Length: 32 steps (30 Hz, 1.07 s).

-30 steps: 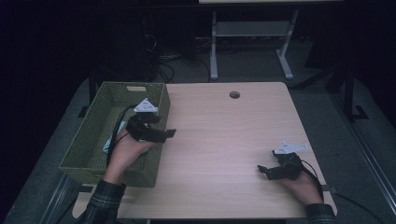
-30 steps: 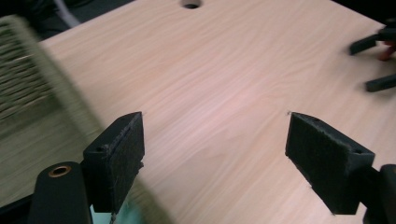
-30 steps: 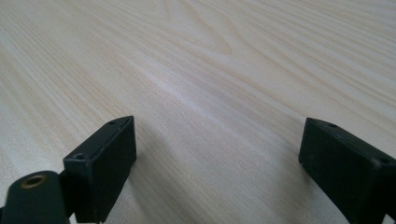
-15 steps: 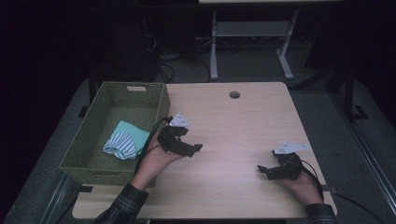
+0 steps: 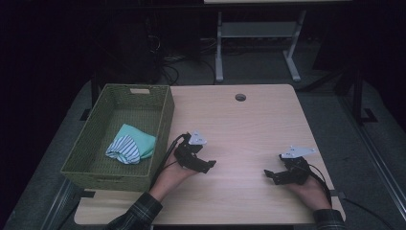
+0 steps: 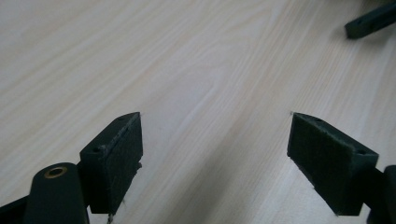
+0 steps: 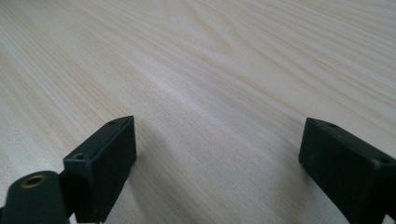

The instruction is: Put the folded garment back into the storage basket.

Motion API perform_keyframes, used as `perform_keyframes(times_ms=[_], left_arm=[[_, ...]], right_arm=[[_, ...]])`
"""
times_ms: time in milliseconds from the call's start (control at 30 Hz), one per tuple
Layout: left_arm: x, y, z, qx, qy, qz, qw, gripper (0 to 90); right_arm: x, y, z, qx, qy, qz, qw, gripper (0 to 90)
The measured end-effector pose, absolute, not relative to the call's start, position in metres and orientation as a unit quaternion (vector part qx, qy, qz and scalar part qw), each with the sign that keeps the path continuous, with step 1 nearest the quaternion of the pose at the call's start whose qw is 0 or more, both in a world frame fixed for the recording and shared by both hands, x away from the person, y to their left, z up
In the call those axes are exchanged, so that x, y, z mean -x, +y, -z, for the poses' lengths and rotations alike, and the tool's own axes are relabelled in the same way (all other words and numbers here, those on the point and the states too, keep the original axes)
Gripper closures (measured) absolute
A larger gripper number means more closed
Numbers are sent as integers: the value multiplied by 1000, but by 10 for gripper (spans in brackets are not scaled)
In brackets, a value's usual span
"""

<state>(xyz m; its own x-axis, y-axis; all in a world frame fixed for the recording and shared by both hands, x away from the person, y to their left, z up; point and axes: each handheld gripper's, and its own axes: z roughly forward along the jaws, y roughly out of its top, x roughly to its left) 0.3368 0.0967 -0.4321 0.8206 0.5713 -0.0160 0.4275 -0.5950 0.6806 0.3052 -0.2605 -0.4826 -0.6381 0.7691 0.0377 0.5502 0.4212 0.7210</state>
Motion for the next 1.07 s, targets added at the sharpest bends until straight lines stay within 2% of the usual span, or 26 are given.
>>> perform_keyframes(times_ms=[367,533,1067], left_arm=[[-336,89,460,-902,279,-86,318,159],[-335,89,467,-905,275,-95,312,150],[-330,98,479,-883,261,-110,374,125]], right_arm=[[-305,-261,483,-397,830,-362,151,109],[-305,-261,483,-398,829,-362,151,109],[-305,-260,483,-398,829,-362,151,109]])
